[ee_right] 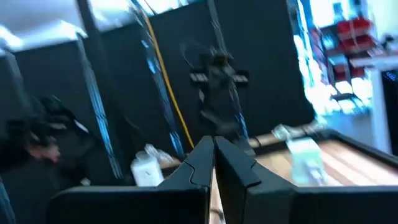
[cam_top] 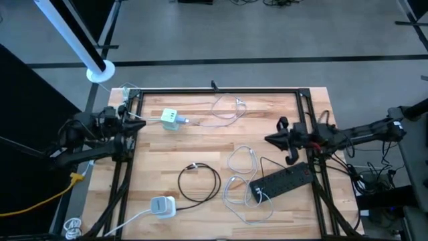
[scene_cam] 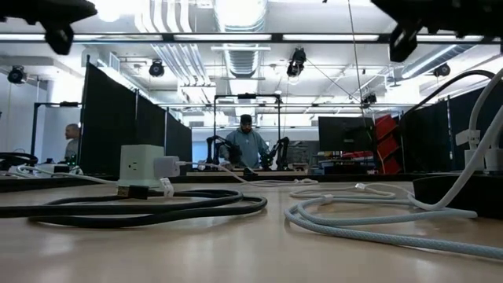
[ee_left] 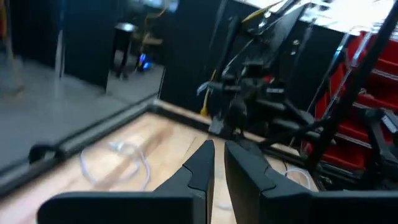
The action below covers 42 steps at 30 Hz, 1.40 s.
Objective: Insert USB
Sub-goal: Return to Home Position
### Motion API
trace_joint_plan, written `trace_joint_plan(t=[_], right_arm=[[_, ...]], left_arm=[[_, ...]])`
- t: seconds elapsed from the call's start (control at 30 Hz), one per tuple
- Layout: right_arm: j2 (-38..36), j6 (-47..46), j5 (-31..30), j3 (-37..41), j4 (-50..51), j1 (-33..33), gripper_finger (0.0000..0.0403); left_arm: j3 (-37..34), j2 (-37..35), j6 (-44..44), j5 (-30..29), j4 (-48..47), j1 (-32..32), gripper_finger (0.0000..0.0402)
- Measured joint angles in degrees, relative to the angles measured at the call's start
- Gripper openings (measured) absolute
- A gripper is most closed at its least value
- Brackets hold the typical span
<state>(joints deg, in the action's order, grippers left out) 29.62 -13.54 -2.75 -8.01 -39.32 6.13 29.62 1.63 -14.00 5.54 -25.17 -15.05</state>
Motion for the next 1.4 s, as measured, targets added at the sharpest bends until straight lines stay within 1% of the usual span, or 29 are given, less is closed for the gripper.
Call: trace_joint_plan(t=[0.07, 0.13, 0.2, 0.23, 0.3, 0.5, 0.6, 0.67, 0.73, 0.87, 0.97, 1.03, 1.13, 1.2, 1.27, 1.4], right_arm=[[-2.24, -0.18, 0.22, 3.96, -4.43, 0.0, 0.0], [-5.22, -1.66, 0.23, 6.93, -4.98, -0.05, 0.0], [-8.84, -2.62, 1.48, 7.41, -0.43, -0.16, 0.0], [-10.82, -1.97, 2.55, 7.42, 2.66, -0.17, 0.0], [-14.83, -0.28, 2.81, 7.43, 7.77, -0.21, 0.0], [-29.79, 1.17, 2.79, 7.41, 21.25, -0.53, 0.0], [-28.96, 2.01, 3.15, 7.26, 23.78, -0.75, 0.0], [-28.78, 3.24, 1.87, 7.25, 24.3, -0.96, 0.0], [-29.36, 4.62, -0.31, 7.34, 24.27, -1.19, 0.0], [-29.66, 7.11, -5.27, 7.37, 24.75, -1.39, 0.0], [-29.57, 7.17, -7.53, 7.37, 27.7, -1.44, 0.0], [-29.5, 7.15, -7.58, 7.37, 29.63, -1.44, 0.0], [-29.5, 7.17, -7.57, 7.38, 31.98, -1.42, 0.0], [-29.32, 7.17, -7.58, 7.39, 33.48, -1.42, 0.0], [-29.04, 7.17, -7.6, 7.39, 33.69, -1.42, 0.0], [-28.39, 7.17, -7.6, 7.39, 33.7, -1.42, 0.0]], left_arm=[[-2.84, -0.26, 1.95, 2.22, 4.47, 0.0, 0.0025], [-5.95, -0.61, 2.31, 3.91, 8.96, 0.0, 0.0025], [-8.83, -0.98, 3.19, 5.23, 13.48, 0.0, 0.0024], [-10.15, -1.25, 4.21, 5.84, 15.67, 0.02, 0.0023], [-12.23, -1.55, 6.19, 5.97, 18.93, 0.04, 0.0023], [-14.08, -1.57, 10.56, 6.49, 19.9, 0.06, 0.0023], [-14.52, -1.59, 12.65, 6.6, 19.03, 0.04, 0.0023], [-14.93, -1.61, 13.84, 6.55, 18.58, 0.04, 0.0023], [-15.76, -1.62, 13.88, 6.87, 17.71, 0.04, 0.0023], [-17.61, -1.62, 12.62, 9.44, 18.18, 0.07, 0.0023], [-19.87, -1.64, 12.28, 10.1, 19.07, 0.11, 0.0023], [-21.58, -1.53, 11.99, 9.1, 18.95, 0.11, 0.0023], [-24.39, -1.66, 11.29, 5.04, 19.75, 0.09, 0.0022], [-25.87, -1.66, 11.02, 3.77, 20.06, 0.07, 0.0022], [-26.89, -1.66, 9.89, 3.88, 21.8, 0.07, 0.0022], [-28.1, -1.66, 8.09, 6.52, 25.09, 0.52, 0.0022]])
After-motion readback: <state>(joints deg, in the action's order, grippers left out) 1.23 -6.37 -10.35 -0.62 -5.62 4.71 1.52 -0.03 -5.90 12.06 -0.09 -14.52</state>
